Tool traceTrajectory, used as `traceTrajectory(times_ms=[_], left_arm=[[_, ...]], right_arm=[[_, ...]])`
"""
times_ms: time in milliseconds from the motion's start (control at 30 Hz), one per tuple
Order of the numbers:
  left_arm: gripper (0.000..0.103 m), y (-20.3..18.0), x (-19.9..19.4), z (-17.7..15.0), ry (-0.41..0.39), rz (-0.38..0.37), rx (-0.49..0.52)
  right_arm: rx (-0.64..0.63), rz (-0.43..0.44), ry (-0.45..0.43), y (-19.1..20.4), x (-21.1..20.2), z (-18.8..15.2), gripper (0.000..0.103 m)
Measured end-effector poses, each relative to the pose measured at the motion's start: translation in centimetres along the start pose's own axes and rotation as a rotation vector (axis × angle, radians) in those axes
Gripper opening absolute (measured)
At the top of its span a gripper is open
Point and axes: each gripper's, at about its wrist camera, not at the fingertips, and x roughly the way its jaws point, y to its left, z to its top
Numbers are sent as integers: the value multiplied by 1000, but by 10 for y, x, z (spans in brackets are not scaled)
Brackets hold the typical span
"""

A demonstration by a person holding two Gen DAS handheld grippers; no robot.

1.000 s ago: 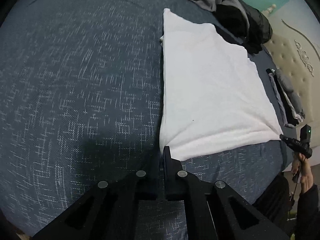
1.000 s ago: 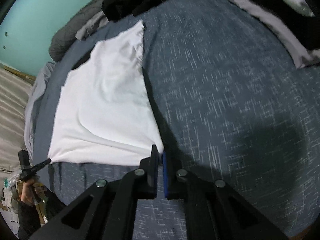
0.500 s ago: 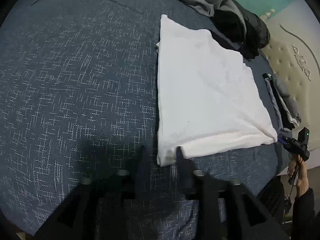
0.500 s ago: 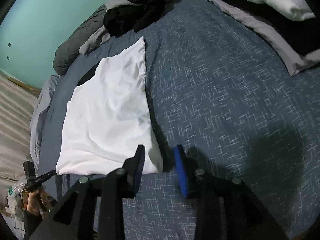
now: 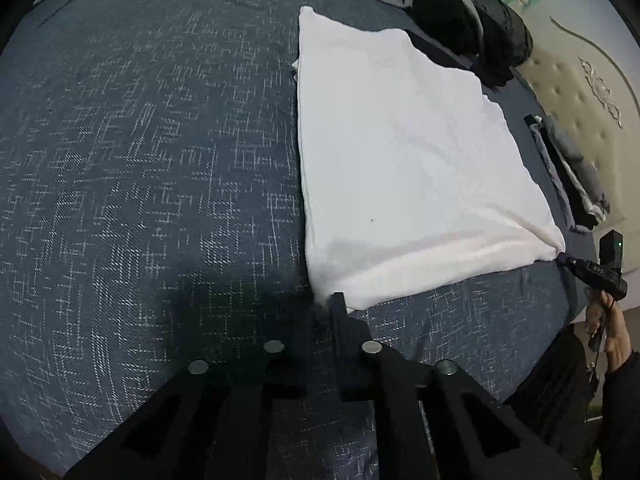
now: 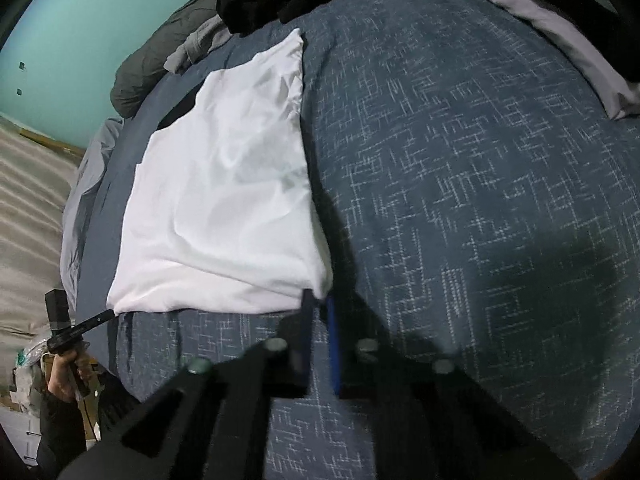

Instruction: Fold clothes

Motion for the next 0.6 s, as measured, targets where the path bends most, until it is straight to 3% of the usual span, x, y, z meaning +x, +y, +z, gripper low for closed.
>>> traceTrajectory(times_ms=[167, 433, 600], left_arm=[[4, 2, -18, 1, -42, -6, 13], [4, 3, -5, 2, -10, 15, 27], [4, 0, 1, 5, -5, 24, 35]], right_arm=[[10, 36, 6, 0, -5, 0, 2], [-37, -54, 12, 6, -4, 1, 2], [-66, -111, 15, 9, -3, 2, 8]])
